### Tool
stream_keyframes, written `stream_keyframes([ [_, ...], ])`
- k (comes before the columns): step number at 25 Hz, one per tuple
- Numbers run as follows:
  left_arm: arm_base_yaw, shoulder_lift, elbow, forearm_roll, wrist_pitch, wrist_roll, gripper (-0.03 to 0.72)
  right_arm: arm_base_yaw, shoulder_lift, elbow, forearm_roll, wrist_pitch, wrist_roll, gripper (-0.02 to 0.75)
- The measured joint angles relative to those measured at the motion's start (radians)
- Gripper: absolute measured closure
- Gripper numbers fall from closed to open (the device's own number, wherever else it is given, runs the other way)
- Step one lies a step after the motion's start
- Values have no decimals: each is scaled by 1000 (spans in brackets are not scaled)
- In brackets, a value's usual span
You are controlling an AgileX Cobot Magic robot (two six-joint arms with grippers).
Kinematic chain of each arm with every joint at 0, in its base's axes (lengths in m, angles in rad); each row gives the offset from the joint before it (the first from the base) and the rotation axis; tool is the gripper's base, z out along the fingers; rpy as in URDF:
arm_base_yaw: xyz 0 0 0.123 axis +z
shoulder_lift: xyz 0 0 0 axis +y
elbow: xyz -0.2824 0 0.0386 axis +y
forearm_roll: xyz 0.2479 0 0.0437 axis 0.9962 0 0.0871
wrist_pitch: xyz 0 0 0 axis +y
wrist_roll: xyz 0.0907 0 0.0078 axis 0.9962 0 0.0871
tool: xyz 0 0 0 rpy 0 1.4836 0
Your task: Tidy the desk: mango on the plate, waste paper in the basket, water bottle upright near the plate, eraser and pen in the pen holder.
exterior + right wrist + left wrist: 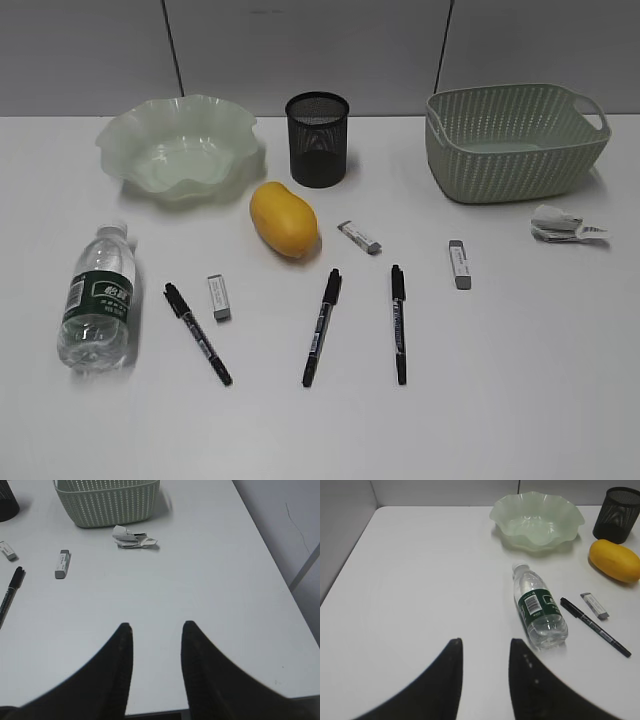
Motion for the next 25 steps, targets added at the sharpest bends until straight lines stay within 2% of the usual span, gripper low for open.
stream_keyframes([
  [25, 0, 0, 0, -1, 0, 0, 452, 0, 0, 0, 0, 0, 0, 462],
])
